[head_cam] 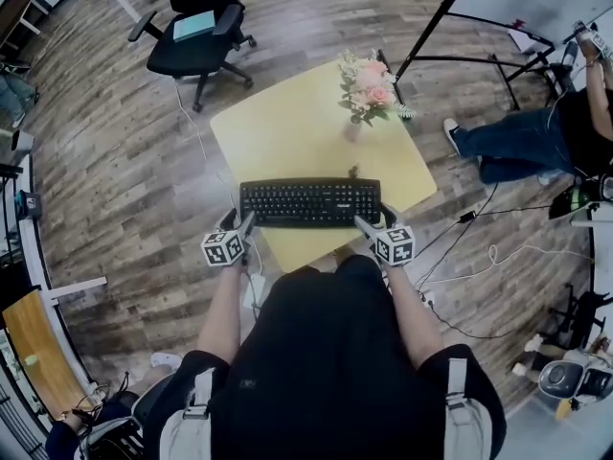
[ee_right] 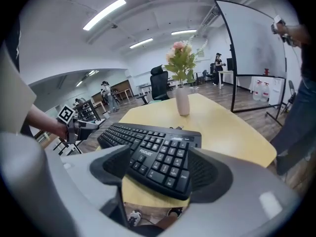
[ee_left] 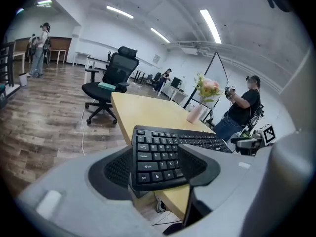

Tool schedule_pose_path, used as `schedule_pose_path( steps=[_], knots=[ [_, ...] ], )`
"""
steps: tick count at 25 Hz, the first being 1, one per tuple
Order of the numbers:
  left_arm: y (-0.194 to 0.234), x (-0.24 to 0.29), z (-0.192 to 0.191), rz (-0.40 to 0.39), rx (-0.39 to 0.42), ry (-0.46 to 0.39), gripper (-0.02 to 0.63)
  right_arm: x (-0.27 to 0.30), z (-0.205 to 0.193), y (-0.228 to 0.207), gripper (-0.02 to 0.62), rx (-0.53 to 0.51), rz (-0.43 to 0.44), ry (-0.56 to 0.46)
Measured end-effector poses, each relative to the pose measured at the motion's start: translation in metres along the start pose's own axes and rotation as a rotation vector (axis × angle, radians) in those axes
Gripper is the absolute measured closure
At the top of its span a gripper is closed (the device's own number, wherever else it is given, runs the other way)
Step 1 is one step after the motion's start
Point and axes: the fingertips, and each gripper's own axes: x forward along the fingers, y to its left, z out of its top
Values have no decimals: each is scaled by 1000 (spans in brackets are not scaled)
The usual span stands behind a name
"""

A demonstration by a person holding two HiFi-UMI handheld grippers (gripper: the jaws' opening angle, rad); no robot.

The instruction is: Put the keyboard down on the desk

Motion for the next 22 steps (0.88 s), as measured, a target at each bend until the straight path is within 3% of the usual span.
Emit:
schedule_pose_path(
  steps=[3, 5, 10, 16, 22],
  knots=[
    [-10, -17, -1, 4, 31, -21, 339, -12, -4, 13, 234, -9, 20, -8],
    [-16, -30, 0, 6, 46, -45, 345, -21, -7, 22, 276, -5, 26, -27],
    [-38, -60, -1, -61, 109, -86, 461, -48, -16, 50, 545, -40, 32, -64],
    [-50, -98, -12, -139, 132, -105, 577, -75, -32, 85, 584, -52, 48, -86],
    [-52, -133, -17, -175, 166, -110, 594, -90, -33, 115, 594, -50, 43, -129]
  ],
)
